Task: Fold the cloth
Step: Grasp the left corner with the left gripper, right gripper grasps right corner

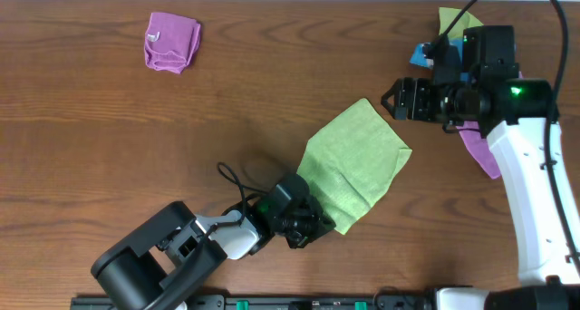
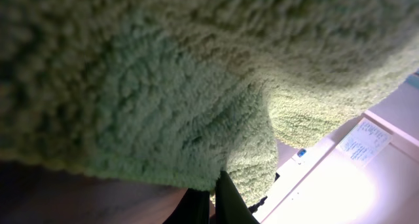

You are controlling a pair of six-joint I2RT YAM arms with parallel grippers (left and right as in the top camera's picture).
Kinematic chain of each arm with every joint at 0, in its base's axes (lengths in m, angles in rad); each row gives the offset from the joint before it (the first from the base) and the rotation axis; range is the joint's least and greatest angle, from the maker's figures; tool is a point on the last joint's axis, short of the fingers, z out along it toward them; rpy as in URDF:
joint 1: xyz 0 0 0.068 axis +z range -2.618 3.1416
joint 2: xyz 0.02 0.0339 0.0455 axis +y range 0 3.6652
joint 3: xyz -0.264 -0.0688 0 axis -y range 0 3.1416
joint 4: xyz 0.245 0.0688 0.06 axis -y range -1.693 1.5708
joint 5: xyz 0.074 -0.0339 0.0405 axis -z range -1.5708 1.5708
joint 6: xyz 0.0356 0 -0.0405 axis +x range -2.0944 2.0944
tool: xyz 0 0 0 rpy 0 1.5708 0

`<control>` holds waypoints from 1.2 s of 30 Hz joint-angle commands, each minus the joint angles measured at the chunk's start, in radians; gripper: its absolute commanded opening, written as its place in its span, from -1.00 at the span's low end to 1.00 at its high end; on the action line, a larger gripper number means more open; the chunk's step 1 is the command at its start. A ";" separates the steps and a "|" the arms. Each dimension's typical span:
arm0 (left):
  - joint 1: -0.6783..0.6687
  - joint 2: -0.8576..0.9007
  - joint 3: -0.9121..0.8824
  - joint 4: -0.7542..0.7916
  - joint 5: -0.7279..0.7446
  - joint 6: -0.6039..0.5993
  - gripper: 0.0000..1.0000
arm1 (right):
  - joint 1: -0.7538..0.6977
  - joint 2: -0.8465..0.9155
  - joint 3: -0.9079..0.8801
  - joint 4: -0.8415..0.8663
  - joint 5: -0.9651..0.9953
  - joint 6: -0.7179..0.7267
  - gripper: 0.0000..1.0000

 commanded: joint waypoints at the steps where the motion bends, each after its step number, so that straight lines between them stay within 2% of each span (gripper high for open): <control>1: 0.026 0.013 -0.009 0.000 0.008 0.063 -0.88 | -0.005 -0.014 0.008 -0.010 -0.010 0.011 0.60; 5: 0.122 0.013 -0.009 -0.024 0.114 0.219 -0.88 | -0.005 -0.013 0.008 -0.034 0.011 0.010 0.59; 12: 0.380 0.013 -0.008 -0.183 0.325 0.481 -0.88 | -0.005 -0.013 -0.001 -0.096 0.084 0.010 0.53; 19: 0.609 0.011 0.012 -0.333 0.440 0.693 -0.88 | -0.005 -0.013 -0.098 -0.079 0.083 0.011 0.53; 23: 0.687 0.011 0.073 -0.503 0.445 0.839 -0.88 | -0.004 -0.013 -0.203 -0.031 0.047 0.011 0.53; 30: 0.787 0.011 0.288 -0.950 0.335 1.133 -0.88 | 0.023 -0.013 -0.360 0.093 0.015 0.072 0.53; 33: 0.803 0.011 0.368 -1.074 0.283 1.202 -0.88 | 0.035 -0.013 -0.379 0.118 0.011 0.089 0.54; 36: 0.803 0.011 0.405 -1.117 0.251 1.207 -0.88 | 0.046 -0.013 -0.379 0.134 0.009 0.111 0.53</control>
